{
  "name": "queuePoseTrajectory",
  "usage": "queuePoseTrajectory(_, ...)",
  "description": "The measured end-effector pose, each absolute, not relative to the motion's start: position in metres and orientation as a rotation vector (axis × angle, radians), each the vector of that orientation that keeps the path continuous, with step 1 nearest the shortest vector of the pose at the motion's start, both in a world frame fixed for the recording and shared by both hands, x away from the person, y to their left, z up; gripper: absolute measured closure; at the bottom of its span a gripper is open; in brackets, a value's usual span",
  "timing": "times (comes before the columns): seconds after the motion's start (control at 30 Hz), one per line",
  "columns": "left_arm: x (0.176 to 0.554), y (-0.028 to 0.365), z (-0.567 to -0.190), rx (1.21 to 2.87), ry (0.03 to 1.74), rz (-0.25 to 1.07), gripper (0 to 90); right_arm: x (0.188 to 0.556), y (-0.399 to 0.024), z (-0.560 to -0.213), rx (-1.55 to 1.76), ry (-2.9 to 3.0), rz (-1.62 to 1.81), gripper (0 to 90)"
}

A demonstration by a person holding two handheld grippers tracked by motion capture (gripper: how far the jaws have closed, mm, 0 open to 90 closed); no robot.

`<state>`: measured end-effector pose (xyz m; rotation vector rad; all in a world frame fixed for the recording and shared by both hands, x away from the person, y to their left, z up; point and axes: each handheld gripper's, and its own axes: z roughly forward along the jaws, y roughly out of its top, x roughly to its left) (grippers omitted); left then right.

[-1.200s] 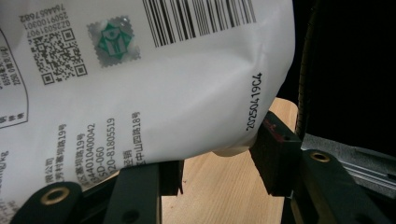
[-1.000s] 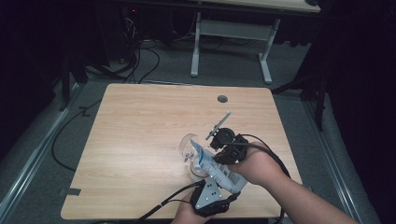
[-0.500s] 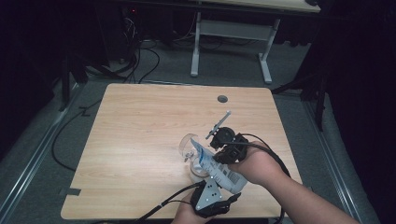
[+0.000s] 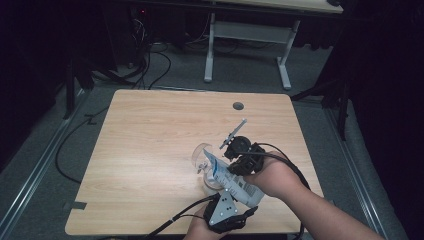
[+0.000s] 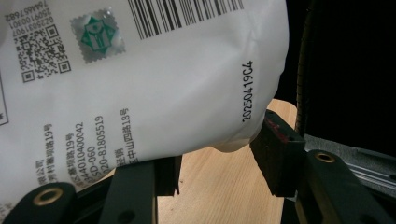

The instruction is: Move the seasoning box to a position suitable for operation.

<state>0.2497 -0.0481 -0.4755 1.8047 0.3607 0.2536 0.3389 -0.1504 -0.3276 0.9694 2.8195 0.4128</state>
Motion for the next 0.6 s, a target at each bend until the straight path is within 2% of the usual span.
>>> queuePoseTrajectory(0.6, 0.2493, -0.0480, -0.4749, 1.798, 0.364, 0.253, 56.2, 0.3382, -0.1505, -0.3279, 0.966, 2.818, 0.413, 89.6)
